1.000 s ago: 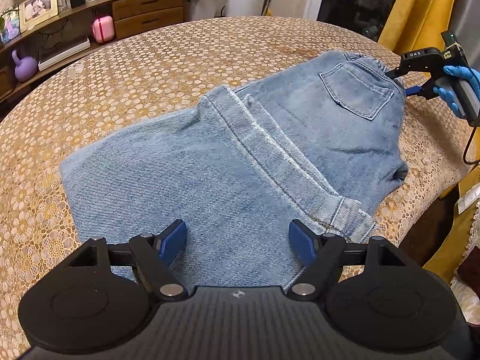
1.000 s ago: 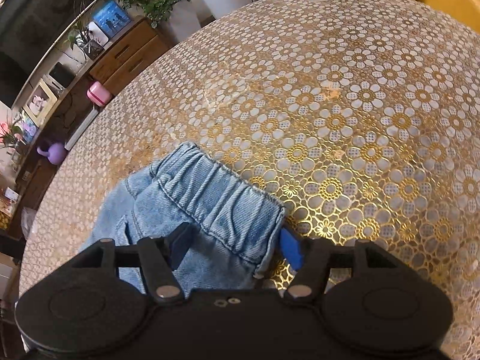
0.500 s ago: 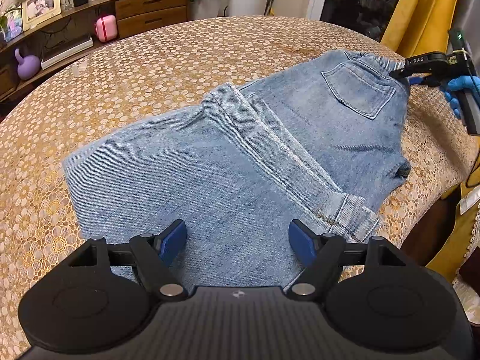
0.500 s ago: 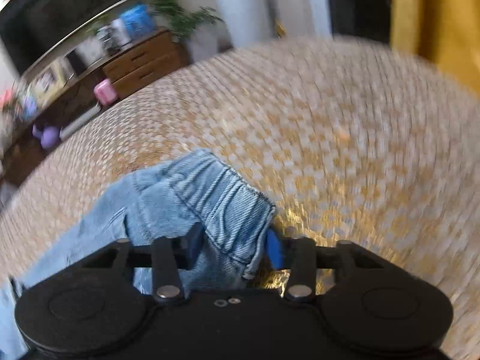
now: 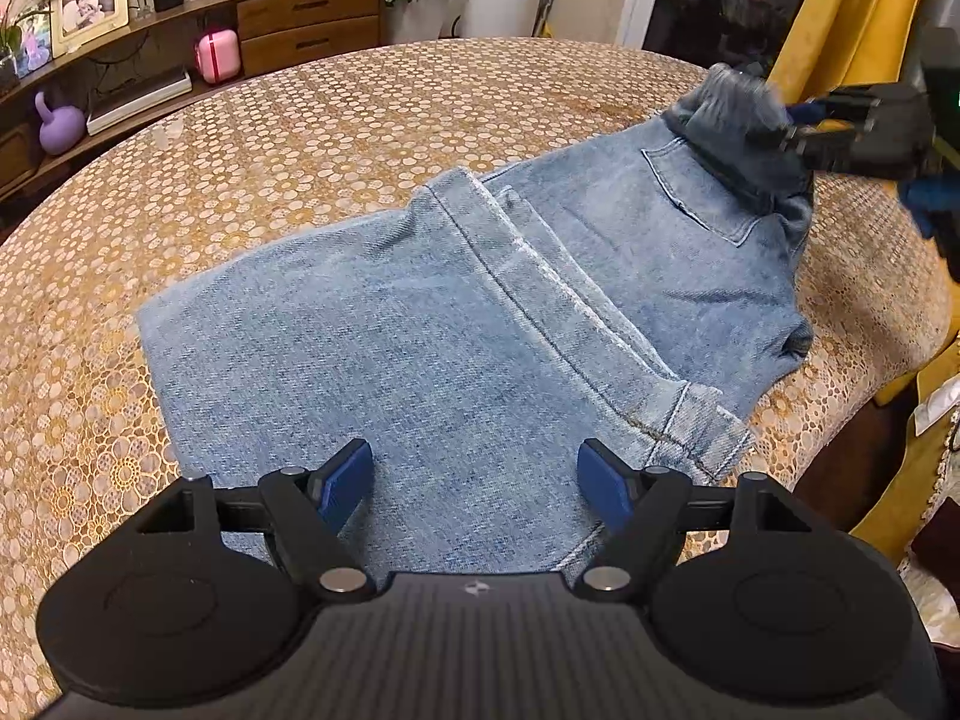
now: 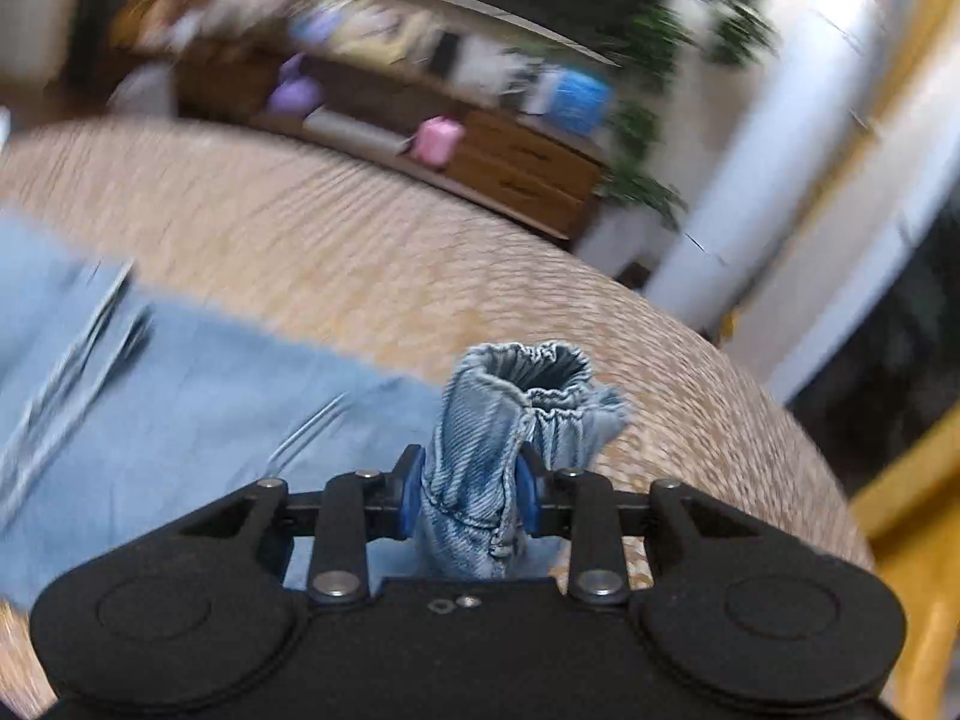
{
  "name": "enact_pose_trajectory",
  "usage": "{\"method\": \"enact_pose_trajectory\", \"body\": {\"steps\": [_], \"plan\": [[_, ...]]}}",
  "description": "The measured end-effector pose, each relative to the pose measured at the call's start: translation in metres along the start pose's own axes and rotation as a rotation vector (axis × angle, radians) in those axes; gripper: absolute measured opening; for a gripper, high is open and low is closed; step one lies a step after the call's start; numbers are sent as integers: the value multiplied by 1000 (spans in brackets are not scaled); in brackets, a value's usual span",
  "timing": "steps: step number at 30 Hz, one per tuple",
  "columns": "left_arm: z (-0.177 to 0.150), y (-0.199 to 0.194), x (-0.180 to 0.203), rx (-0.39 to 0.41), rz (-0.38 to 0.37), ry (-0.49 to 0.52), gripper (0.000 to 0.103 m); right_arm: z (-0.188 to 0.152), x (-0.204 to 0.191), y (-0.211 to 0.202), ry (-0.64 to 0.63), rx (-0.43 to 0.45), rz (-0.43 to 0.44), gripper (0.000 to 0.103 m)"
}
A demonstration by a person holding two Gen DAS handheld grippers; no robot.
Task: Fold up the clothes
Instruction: 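Grasp the elastic waistband with the right gripper and lift it, then fold the waistband over the folded legs with the right gripper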
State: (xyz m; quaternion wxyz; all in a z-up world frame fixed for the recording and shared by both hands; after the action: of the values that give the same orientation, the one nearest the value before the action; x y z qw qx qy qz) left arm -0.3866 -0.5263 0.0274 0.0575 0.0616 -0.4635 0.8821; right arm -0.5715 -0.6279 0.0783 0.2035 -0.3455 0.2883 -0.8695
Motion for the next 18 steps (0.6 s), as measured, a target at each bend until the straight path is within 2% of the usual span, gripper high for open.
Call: {"method": "enact_pose_trajectory", "body": {"steps": [3,8,11,13,18], "plan": [[-2,0,0,-4,1,3,75,-6,-21,5,-102,-1,-41,103],[-3,1,-2,-9,-5,-3,75,-8,-17,4,-96,28,-108,103],[-2,4,-3,-11,-9,-9,75,-12,-3,13,7,-1,-177,103],[-1,5,-2,-11,-11,-11,75,-17,10,23,123,-34,-206,103],[0,8,-1,-14,-14,-8,75,-36,53,35,426,-57,-155,103]]}}
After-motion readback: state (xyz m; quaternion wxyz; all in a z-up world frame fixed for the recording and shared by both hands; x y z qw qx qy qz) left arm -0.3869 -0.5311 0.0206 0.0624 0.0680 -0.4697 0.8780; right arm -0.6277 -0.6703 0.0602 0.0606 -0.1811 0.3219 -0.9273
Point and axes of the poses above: each gripper's, at about its wrist camera, not at the fingertips, and y roughly the way its jaws point, x to its right, z to its top, the point moved 3 cm from there along y, roughly the way its jaws point, and after that the axes turned 7 degrees about -y, right-handed, at the moved point
